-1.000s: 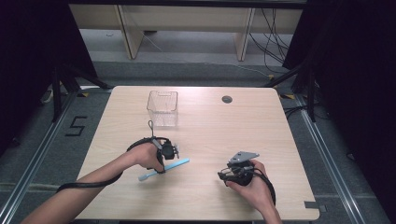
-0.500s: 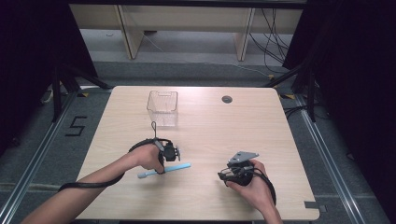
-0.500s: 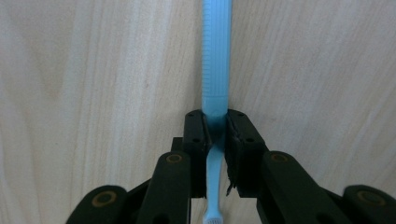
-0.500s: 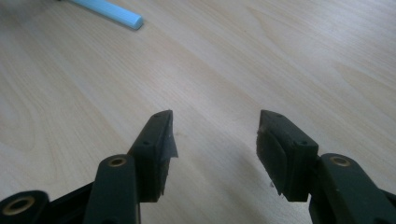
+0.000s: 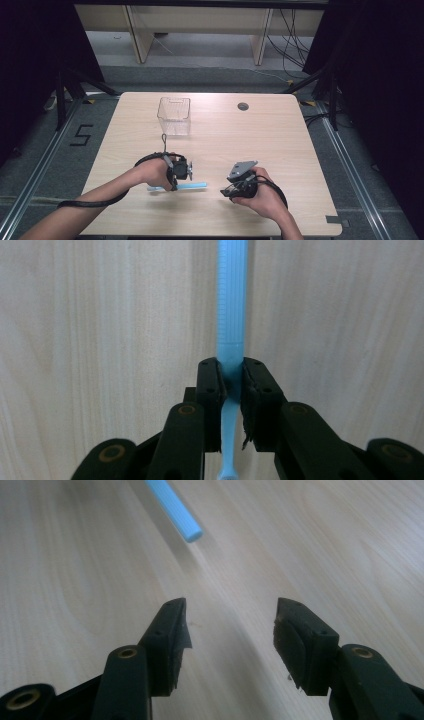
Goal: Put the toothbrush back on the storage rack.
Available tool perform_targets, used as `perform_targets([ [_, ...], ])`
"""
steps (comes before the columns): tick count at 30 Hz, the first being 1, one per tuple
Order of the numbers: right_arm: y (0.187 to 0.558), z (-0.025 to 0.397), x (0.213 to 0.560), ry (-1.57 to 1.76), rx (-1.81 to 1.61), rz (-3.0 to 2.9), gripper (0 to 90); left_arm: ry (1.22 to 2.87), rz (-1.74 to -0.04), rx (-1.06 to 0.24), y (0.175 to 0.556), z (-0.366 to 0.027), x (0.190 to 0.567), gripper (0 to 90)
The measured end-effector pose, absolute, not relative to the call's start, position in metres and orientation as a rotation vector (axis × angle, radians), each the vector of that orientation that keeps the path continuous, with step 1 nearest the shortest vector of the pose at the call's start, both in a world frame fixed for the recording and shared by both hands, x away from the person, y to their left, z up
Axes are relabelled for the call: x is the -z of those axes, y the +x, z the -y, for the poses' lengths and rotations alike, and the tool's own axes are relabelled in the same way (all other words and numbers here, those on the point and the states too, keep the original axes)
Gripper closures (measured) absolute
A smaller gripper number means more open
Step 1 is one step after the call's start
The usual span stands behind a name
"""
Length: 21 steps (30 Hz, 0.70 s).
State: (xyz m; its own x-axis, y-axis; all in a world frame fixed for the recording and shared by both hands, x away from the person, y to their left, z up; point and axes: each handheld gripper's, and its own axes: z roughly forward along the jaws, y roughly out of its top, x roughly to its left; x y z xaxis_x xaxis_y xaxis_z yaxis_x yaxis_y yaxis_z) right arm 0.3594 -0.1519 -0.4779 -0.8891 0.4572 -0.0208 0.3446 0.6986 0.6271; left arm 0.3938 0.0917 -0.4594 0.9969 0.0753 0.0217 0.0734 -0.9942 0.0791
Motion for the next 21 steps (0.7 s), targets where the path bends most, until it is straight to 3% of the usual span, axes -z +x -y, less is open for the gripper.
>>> perform_targets([
  [21,0.36,0.112,0.478,0.394,-0.969,-2.913,55.5,3.041,0.018,-0.054,0.374,-0.081,0.451,78.5],
])
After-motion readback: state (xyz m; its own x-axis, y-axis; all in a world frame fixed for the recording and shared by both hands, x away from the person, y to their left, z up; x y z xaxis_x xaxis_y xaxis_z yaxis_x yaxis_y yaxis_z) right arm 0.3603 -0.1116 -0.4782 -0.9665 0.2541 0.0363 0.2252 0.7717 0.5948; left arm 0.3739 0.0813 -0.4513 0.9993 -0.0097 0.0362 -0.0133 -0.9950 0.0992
